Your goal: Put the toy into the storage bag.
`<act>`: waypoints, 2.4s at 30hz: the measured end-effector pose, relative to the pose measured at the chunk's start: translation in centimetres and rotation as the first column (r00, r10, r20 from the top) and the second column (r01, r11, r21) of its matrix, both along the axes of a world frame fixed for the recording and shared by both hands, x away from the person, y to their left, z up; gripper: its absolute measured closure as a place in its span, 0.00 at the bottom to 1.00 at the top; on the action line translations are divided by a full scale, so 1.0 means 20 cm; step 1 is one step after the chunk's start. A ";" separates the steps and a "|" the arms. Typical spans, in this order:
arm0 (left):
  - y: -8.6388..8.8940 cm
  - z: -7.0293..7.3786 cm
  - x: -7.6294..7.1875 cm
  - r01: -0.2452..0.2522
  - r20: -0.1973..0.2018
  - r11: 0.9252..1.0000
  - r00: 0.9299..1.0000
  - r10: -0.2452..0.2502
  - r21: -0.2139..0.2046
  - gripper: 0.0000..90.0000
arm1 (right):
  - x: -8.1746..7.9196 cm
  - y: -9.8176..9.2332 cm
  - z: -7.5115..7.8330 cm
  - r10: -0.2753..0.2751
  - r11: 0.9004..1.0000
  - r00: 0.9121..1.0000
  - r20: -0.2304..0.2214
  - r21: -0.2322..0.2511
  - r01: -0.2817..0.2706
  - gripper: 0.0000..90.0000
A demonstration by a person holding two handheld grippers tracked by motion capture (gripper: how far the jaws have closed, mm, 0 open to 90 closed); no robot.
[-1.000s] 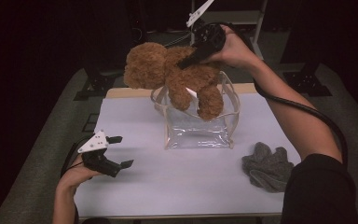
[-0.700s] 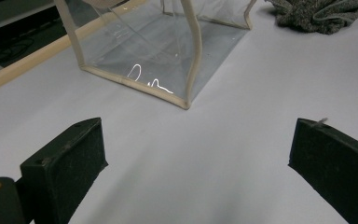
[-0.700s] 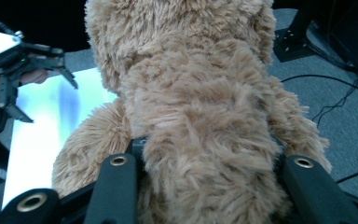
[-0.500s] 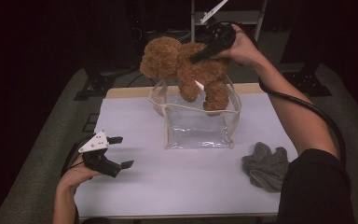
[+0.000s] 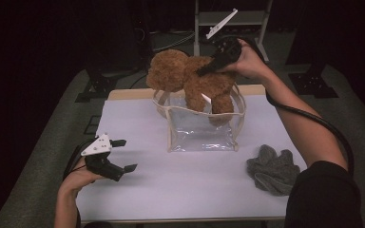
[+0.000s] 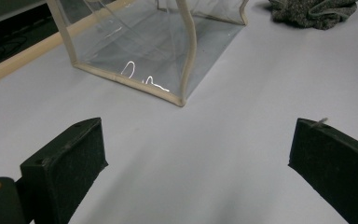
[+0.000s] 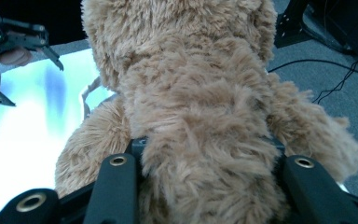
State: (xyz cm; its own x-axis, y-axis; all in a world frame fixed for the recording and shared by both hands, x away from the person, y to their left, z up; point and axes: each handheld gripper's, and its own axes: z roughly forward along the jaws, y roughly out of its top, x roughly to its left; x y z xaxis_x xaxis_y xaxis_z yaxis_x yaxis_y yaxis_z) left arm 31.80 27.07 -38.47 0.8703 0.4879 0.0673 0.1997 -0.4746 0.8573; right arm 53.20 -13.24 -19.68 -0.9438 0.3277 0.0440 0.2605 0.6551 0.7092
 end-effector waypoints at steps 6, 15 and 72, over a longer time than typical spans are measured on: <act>0.00 0.00 0.00 0.000 -0.003 1.000 1.000 0.000 -0.002 0.03 | -0.05 -0.01 -0.06 0.005 1.000 1.000 -0.005 -0.009 -0.005 0.61; 0.00 0.00 0.00 0.007 -0.002 1.000 1.000 -0.007 -0.001 0.03 | -0.09 -0.06 -0.16 -0.003 1.000 0.999 -0.042 -0.031 0.001 0.61; -0.01 -0.02 0.01 0.016 -0.027 1.000 1.000 -0.017 -0.008 0.03 | -0.10 0.20 -0.26 0.074 0.997 0.997 -0.014 -0.031 -0.074 0.40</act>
